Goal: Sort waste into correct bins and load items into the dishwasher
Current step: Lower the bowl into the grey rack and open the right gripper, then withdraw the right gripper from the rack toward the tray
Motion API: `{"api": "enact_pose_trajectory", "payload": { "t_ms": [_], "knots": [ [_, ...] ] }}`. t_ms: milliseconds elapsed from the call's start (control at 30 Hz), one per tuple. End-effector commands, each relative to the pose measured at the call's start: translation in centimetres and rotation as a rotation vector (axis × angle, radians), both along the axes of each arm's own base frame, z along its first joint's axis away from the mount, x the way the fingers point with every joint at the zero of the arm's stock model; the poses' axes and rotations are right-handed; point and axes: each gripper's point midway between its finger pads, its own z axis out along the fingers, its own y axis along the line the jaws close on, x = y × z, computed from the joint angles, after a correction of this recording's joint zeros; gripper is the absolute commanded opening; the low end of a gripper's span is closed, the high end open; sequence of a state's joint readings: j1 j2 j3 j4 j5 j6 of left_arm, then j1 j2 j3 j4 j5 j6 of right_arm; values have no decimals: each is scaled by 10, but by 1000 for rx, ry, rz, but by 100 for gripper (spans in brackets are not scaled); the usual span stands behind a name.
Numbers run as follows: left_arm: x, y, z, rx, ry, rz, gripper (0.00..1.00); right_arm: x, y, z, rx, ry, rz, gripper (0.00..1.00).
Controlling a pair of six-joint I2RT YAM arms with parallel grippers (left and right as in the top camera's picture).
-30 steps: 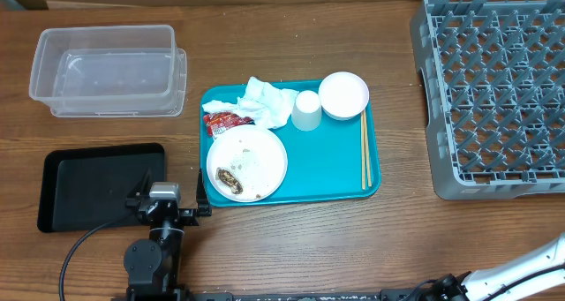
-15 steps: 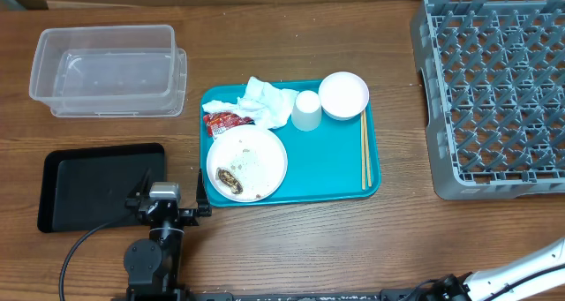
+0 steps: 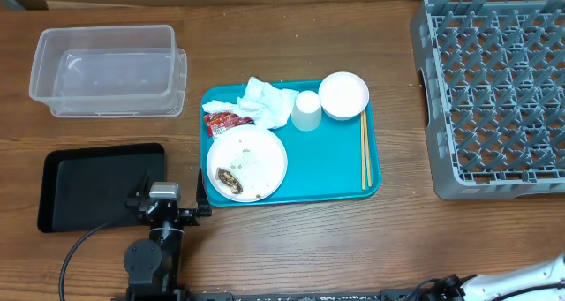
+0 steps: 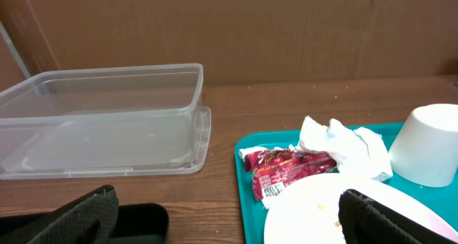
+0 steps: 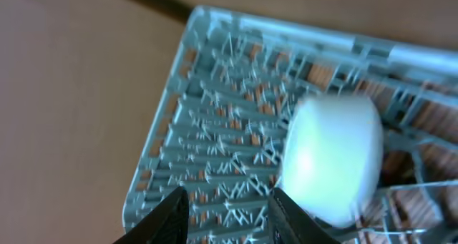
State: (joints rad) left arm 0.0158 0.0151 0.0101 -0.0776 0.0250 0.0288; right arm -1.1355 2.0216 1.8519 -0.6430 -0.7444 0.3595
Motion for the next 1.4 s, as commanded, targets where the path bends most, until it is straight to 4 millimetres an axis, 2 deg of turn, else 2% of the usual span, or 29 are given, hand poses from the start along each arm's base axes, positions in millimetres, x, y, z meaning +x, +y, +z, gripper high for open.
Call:
{"api": "enact_pose_trajectory", "payload": {
  "t_ms": [0, 100, 200, 333, 433, 533, 733, 867, 1067, 1133, 1200, 1267, 1367],
  "knots": [
    [0, 4, 0, -6, -5, 17, 100, -9, 5, 48, -107, 0, -65, 38],
    [0, 4, 0, -6, -5, 17, 100, -2, 10, 54, -126, 6, -73, 38],
    [0, 4, 0, -6, -5, 17, 100, 13, 11, 42, -150, 69, -104, 35],
    [0, 3, 0, -6, -5, 17, 100, 38, 12, 4, -195, 228, -177, 16],
    [0, 3, 0, -6, -5, 17, 100, 49, 0, -26, -278, 367, -284, 5],
    [0, 3, 0, -6, -5, 17, 100, 52, -7, -51, -328, 473, -357, 4],
    [0, 3, 0, -6, -5, 17, 100, 58, -5, -94, -293, 547, -335, 4],
    [0, 3, 0, -6, -5, 17, 100, 42, -8, -115, -275, 631, -362, 4],
    [0, 3, 0, -6, -5, 17, 100, 11, -16, -120, -253, 717, -412, 4],
    [0, 3, 0, -6, -5, 17, 100, -2, -18, -114, -238, 731, -454, 4],
    [0, 4, 0, -6, -5, 17, 100, -18, -23, -96, -230, 726, -544, 4],
    [0, 3, 0, -6, -5, 17, 100, -23, -23, -71, -227, 669, -588, 4],
    [0, 4, 0, -6, -5, 17, 100, -9, -8, -23, -191, 490, -557, 6]
  ]
}}
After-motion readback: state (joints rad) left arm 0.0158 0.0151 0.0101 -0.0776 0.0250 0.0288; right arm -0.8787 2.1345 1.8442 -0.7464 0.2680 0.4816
